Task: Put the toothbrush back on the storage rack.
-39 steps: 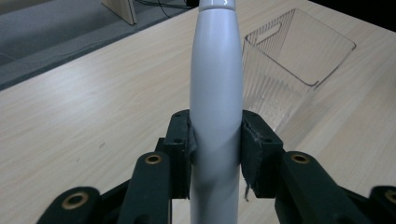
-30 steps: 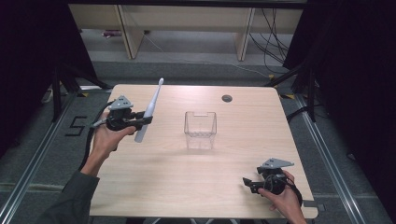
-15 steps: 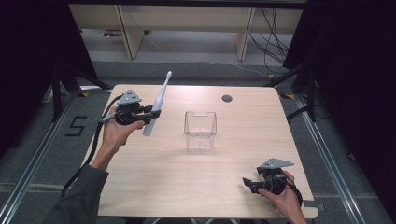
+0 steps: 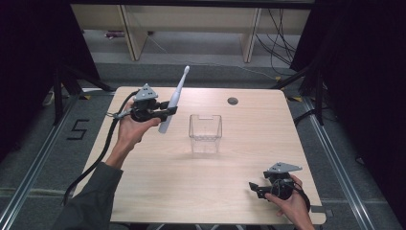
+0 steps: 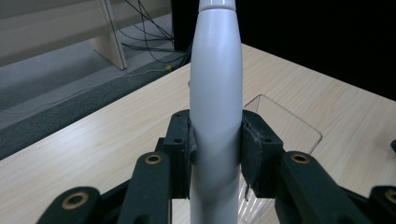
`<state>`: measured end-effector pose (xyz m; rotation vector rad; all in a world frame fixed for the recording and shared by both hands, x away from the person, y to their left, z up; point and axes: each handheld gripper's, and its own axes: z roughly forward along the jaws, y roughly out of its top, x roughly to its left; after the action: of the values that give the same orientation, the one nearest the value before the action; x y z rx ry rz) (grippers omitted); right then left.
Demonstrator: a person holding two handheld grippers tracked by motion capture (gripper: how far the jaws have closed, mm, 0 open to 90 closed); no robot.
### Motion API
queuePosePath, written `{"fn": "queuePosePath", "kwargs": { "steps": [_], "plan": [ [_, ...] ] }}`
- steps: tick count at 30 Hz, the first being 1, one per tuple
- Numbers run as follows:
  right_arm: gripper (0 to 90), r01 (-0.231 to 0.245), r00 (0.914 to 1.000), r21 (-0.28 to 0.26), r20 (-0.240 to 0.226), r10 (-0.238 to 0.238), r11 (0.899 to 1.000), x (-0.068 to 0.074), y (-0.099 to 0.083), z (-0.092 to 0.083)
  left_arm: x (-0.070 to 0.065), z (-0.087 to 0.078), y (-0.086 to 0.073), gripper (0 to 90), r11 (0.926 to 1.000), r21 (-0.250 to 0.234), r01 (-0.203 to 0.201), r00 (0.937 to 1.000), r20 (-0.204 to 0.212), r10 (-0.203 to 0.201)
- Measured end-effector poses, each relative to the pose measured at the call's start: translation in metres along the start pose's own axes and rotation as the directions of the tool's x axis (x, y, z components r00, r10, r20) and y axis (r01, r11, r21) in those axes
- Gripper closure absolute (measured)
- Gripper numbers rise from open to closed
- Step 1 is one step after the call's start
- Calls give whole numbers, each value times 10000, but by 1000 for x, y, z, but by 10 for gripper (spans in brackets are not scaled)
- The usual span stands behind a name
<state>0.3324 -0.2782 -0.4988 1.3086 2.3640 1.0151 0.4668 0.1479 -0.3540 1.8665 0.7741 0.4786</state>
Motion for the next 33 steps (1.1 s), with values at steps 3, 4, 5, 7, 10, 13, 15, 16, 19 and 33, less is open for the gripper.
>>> {"fn": "queuePosePath", "kwargs": {
  "steps": [3, 4, 5, 7, 10, 13, 15, 16, 19, 33],
  "plan": [
    [245, 12, 10000, 37, -11, -12, 10000, 0, 0, 0, -4, 3, 3, 660, 10000, -67, -33, 10000, 54, 33],
    [245, 136, 9999, -20, 18, -136, 9999, -1, 0, 1, -6, 5, 4, 660, 9999, -123, -57, 9999, 119, 59],
    [245, 133, 9999, -57, 21, -133, 9999, -1, 0, 1, -8, 7, 6, 660, 9999, -144, -56, 9999, 153, 58],
    [245, 120, 9999, -60, 20, -120, 9999, -1, 0, 1, -11, 10, 8, 660, 9998, -179, -122, 9997, 203, 125],
    [245, 149, 9999, -10, -2, -149, 9999, -1, 0, 0, -17, 16, 11, 660, 9997, -218, -145, 9994, 307, 152],
    [245, 133, 9999, -6, -5, -133, 9999, -1, 0, 0, -23, 22, 15, 660, 9995, -281, -169, 9989, 426, 181],
    [245, -27, 10000, -25, -25, 27, 10000, 1, -1, 1, -26, 27, 16, 660, 9993, -365, -119, 9985, 521, 138],
    [245, 53, 10000, -14, -38, -53, 10000, 0, 0, 1, -28, 30, 17, 660, 9992, -397, -102, 9984, 549, 124],
    [245, 65, 10000, -25, -31, -65, 10000, 1, 0, 1, -33, 37, 18, 660, 9991, -416, -119, 9979, 631, 146],
    [243, -26, 9997, 130, -227, 29, 9999, 2, 0, 0, -39, 68, 22, 660, 9982, -554, 212, 9975, 682, -174]
  ]
}}
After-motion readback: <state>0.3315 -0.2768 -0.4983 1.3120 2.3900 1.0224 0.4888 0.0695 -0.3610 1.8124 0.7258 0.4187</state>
